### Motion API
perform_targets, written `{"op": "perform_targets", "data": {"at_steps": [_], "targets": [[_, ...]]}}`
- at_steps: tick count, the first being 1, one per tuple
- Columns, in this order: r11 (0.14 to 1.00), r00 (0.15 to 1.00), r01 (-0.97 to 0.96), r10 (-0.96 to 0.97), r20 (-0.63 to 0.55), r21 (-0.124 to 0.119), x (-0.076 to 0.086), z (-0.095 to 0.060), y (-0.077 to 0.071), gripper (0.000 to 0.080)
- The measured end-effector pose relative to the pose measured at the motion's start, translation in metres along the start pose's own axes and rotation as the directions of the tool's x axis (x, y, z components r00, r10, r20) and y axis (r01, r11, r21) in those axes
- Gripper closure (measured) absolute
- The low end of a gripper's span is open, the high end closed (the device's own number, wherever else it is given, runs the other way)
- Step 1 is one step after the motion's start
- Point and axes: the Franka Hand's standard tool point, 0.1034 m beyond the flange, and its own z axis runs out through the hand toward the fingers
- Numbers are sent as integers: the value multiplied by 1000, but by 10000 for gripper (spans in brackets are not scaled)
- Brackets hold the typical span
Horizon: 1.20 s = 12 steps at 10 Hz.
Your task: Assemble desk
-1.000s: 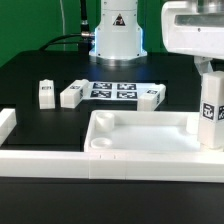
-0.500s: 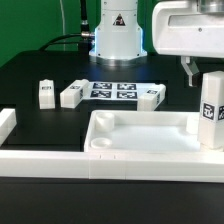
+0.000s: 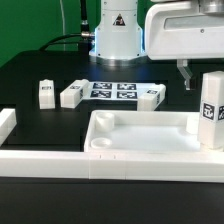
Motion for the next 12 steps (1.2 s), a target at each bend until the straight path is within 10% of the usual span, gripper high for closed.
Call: {"op": "perform_targets", "data": {"at_steps": [8, 12], "targets": [[824, 824, 566, -566, 14, -38, 6, -2, 3, 150], [824, 825, 565, -565, 14, -39, 6, -2, 3, 511]]}}
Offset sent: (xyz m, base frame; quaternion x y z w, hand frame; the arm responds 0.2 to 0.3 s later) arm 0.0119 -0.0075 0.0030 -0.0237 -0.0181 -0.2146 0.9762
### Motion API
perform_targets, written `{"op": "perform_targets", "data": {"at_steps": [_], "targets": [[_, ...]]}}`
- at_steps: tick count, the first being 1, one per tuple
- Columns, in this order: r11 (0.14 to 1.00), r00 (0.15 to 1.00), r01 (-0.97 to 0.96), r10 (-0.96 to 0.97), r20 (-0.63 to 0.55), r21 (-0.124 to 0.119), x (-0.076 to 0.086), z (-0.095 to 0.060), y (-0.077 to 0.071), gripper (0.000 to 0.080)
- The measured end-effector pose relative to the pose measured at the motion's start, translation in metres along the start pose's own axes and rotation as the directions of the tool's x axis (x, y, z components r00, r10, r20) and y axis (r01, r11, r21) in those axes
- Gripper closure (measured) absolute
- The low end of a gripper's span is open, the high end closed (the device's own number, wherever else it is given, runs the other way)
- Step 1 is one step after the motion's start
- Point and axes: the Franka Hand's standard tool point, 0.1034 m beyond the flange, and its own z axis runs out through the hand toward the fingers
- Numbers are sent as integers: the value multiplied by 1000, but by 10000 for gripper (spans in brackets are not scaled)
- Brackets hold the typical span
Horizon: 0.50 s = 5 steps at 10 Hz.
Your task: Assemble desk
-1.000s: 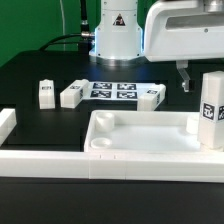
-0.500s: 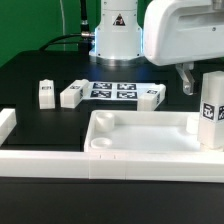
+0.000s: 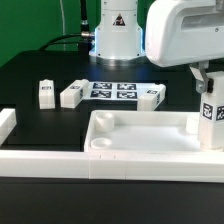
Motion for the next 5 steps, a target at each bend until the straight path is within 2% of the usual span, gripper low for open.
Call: {"op": "perform_targets", "data": {"at_steps": [3, 4, 5], "targets": [[1000, 1000, -24, 24, 0, 2, 0, 0, 0, 511], [998, 998, -69, 69, -2, 4, 0, 0, 0, 511], [978, 978, -208, 208, -7, 12, 0, 1, 1, 511]]}}
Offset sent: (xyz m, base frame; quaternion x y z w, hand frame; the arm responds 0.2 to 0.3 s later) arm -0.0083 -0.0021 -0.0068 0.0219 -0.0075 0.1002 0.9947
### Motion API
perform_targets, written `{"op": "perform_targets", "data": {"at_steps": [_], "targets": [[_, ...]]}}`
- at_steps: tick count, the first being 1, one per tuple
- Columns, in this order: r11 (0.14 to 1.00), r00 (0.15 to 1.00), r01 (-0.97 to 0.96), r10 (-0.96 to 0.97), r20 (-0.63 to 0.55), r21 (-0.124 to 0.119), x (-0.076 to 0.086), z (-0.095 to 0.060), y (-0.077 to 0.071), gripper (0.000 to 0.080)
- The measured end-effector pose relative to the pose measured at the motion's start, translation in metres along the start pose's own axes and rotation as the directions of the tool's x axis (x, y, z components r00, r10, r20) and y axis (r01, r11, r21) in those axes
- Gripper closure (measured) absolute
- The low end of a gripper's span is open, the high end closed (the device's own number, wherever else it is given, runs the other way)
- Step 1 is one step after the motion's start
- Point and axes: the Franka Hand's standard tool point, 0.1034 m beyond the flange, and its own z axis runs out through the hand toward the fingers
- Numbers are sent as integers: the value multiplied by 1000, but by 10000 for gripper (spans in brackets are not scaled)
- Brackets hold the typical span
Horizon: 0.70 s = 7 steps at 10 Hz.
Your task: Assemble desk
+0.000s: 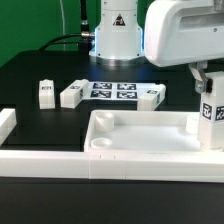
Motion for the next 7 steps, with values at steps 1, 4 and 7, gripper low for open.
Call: {"op": "perform_targets", "data": {"at_steps": [1, 4, 7], "targets": [[995, 995, -101, 101, -3, 1, 0, 0, 0, 511], [920, 920, -391, 391, -2, 13, 1, 0, 1, 511], [819, 820, -573, 573, 3, 12, 1, 0, 1, 511]]}}
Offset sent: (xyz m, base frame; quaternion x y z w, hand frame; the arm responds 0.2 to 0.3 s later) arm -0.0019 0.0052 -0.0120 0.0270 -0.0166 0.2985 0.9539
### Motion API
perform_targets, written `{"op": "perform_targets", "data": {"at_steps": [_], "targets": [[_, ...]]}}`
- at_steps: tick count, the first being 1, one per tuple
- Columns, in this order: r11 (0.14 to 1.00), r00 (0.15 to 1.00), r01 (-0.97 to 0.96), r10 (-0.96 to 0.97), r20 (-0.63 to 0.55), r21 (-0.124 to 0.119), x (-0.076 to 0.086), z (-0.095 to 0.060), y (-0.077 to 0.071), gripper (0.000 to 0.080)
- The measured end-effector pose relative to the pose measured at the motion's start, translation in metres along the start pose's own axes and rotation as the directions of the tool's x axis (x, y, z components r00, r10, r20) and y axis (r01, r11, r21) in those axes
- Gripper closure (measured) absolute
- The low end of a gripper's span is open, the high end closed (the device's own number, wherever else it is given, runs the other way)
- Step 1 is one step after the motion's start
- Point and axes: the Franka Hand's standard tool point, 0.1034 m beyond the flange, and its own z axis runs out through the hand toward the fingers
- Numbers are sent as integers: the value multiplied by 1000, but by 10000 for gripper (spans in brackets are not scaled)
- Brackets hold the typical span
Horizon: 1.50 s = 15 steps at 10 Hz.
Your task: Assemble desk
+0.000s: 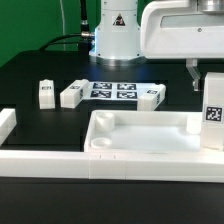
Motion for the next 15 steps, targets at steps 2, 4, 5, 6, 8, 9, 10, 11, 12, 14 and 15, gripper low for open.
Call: {"op": "perform_targets", "data": {"at_steps": [2, 4, 5, 6, 8, 9, 10, 11, 12, 14, 15], "targets": [[989, 989, -151, 151, 1, 0, -1, 0, -1, 509], [975, 975, -220, 220, -1, 2, -1, 0, -1, 509], [969, 969, -247, 247, 4, 7, -2, 1, -2, 429], [967, 967, -253, 253, 7, 10, -2, 1, -3, 290], [991, 991, -135, 136, 13, -12, -4, 0, -2, 180], [999, 999, -31, 32, 8, -30, -4, -1, -5, 159], [998, 999, 54, -53, 10, -27, -4, -1, -5, 159], [992, 992, 124, -124, 11, -26, -4, -1, -5, 151], [983, 983, 183, -182, 13, -26, -4, -1, -5, 151], [945, 945, 327, -327, 16, -23, -4, -1, -4, 151], [909, 909, 416, -415, 14, -32, -3, -1, -4, 151]]}}
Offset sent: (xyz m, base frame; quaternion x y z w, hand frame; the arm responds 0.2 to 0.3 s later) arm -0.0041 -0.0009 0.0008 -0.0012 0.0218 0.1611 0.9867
